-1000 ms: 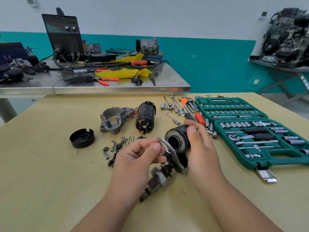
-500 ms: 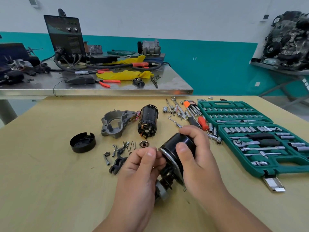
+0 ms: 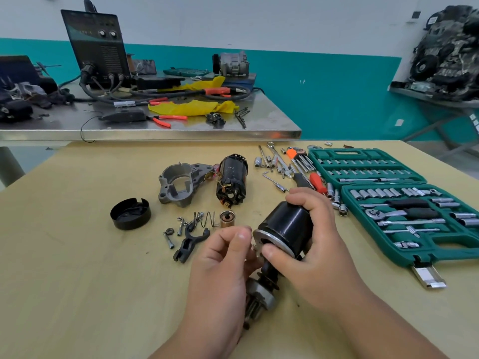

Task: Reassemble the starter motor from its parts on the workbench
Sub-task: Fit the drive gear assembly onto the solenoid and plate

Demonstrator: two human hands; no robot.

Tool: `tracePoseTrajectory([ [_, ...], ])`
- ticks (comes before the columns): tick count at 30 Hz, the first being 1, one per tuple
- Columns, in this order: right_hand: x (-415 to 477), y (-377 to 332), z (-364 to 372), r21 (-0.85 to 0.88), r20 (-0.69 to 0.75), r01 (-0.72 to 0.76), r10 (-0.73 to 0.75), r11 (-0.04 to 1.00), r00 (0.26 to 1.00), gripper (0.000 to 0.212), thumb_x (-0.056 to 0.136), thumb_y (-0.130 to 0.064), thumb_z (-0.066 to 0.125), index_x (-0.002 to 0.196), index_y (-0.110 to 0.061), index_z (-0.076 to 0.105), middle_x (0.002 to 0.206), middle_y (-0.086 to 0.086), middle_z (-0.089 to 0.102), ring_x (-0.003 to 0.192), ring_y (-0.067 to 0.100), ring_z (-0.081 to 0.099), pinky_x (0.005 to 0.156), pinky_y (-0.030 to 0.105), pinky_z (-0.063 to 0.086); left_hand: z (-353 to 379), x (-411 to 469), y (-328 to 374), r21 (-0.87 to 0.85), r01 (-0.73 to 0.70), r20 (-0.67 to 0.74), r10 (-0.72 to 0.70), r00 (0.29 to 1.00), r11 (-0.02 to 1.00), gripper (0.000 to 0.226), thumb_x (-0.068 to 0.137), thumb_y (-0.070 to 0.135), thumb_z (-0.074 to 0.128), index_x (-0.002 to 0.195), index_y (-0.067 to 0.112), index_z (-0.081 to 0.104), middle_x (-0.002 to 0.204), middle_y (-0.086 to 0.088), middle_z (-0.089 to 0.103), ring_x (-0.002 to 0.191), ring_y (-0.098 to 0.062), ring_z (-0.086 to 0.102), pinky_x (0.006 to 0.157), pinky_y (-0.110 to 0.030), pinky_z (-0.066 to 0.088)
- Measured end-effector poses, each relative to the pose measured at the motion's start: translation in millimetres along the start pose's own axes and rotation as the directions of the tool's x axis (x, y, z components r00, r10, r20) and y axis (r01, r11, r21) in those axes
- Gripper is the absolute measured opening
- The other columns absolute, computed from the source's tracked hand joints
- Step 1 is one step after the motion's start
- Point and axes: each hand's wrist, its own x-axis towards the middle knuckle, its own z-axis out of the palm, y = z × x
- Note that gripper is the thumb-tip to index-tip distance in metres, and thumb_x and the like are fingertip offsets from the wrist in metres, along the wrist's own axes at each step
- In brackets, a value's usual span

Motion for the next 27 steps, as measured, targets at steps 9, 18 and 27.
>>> tracePoseTrajectory([
  [9,11.8,11.1,-2.9,0.226,0.036,-0.313,0.313,0.922,0.949,0.045,0.059,-0.062,0.055,0.104,-0.056,0.053,0.094,-0.024,0.061,0.083,-0.007,0.061,0.061,0.012,0.048,-8.7,9.4,14.9,0.336,-0.176,0.121,0.143,0.982,0.925,0.022,0.087,0.009,0.066,0.083,0.028,0.075,0.07,-0.001,0.071,0.059,-0.008,0.063,0.064,-0.02,0.056],
  [18,4.5,15.4,17.3,0.578,0.329,-0.657,0.599,0.484,0.73,0.064,0.063,-0.061,0.075,0.11,-0.019,0.066,0.102,0.014,0.074,0.095,0.035,0.071,0.092,0.058,0.052,-14.1,10.0,6.5,0.408,-0.15,0.041,0.147,0.988,0.9,0.017,0.093,0.017,0.062,0.082,0.027,0.071,0.073,0.007,0.071,0.07,-0.008,0.069,0.059,-0.02,0.054],
  [27,12.4,18.6,10.6,0.78,0.542,-0.625,0.459,0.039,0.704,0.053,0.066,-0.061,0.058,0.072,-0.012,0.079,0.083,0.013,0.075,0.073,0.026,0.073,0.061,0.033,0.058,4.1,-6.9,-6.0,0.44,-0.308,0.101,0.294,0.95,0.844,0.018,0.091,0.018,0.064,0.084,0.034,0.066,0.079,0.016,0.069,0.07,0.003,0.063,0.059,-0.007,0.045],
])
